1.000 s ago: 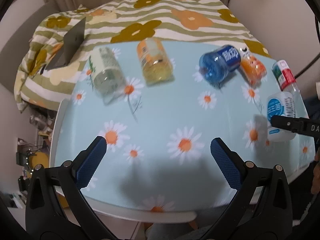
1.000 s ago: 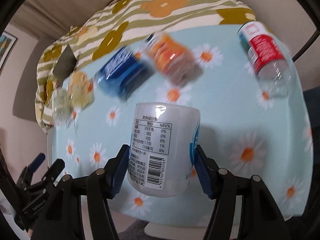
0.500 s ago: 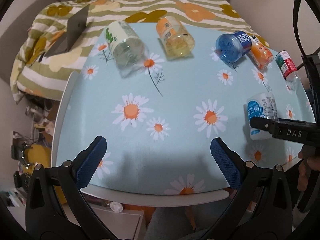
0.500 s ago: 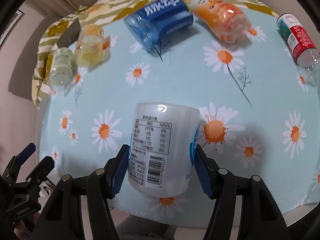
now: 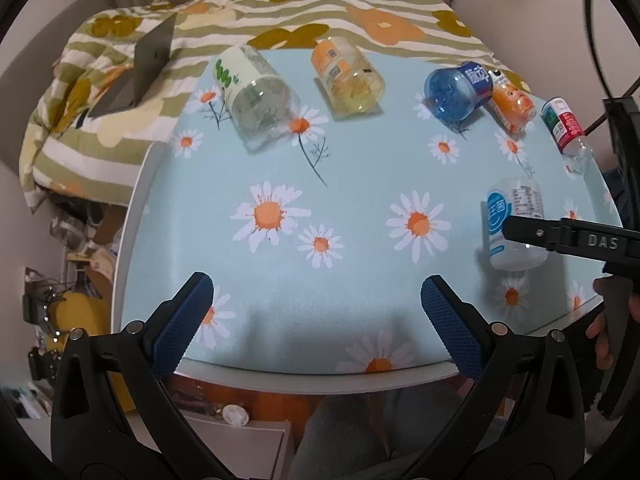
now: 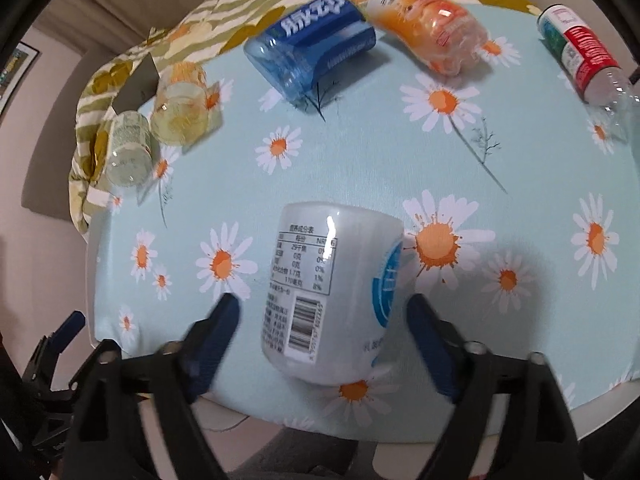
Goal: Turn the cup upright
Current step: 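Lift the white cup with the right gripper and rotate it upright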
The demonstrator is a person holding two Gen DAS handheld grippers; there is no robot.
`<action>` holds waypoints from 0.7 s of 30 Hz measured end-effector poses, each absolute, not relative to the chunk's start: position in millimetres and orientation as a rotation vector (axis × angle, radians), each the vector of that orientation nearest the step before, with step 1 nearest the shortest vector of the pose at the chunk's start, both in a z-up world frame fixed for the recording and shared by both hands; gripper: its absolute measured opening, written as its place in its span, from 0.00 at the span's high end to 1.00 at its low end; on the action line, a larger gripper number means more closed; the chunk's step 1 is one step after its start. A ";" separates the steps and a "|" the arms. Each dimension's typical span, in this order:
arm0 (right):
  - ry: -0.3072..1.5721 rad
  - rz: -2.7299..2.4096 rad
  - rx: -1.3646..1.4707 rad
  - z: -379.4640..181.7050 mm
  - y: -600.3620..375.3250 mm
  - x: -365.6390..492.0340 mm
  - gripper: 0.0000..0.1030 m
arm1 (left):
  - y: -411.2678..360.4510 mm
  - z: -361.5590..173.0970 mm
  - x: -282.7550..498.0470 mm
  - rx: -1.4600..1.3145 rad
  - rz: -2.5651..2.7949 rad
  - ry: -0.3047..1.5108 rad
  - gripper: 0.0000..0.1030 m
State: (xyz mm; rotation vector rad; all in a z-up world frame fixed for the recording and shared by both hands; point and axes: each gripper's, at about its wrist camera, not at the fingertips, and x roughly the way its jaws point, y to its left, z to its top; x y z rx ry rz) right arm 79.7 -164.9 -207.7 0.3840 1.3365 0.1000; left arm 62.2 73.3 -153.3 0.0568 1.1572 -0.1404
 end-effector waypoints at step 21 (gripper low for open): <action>1.132 0.098 0.207 -128.2 -291.8 39.4 0.00 | -96.8 -128.5 116.1 0.134 -0.326 1.323 0.00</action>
